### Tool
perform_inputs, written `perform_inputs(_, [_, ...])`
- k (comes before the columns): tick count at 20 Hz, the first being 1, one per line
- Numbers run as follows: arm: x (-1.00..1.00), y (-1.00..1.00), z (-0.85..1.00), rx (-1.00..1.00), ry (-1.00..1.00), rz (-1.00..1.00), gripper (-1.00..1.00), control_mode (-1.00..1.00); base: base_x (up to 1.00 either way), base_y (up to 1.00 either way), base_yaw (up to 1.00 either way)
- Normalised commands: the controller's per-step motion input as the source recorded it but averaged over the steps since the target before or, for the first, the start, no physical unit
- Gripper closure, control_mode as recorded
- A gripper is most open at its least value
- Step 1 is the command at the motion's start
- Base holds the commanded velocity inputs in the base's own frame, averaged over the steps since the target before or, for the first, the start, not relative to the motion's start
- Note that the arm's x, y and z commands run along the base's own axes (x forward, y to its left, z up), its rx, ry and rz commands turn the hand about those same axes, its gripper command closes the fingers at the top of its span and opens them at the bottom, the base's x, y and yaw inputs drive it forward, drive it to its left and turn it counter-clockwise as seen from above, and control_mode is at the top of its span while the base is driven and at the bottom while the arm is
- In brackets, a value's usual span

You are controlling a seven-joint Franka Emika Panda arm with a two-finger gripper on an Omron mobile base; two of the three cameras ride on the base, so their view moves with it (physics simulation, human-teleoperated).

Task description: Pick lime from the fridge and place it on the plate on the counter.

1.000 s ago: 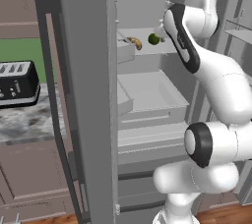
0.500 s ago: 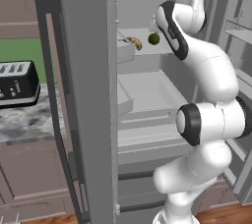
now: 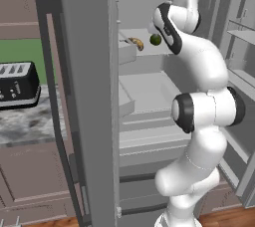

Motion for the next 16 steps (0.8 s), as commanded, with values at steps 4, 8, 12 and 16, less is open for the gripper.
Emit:
perform_inputs(4, [0.53,-0.01,-0.17,0.0,0.0,0.0,-1.0,-1.0,0.0,0.0,0.0])
perform_inputs(8, [0.53,0.0,-0.18,0.01,0.0,0.0,-1.0,-1.0,0.0,0.0,0.0])
perform_inputs(12, [0.53,0.0,-0.16,0.01,0.0,0.0,-1.0,-1.0,0.0,0.0,0.0])
perform_inputs(16, [0.52,0.0,-0.13,0.01,0.0,0.0,-1.0,-1.0,0.0,0.0,0.0])
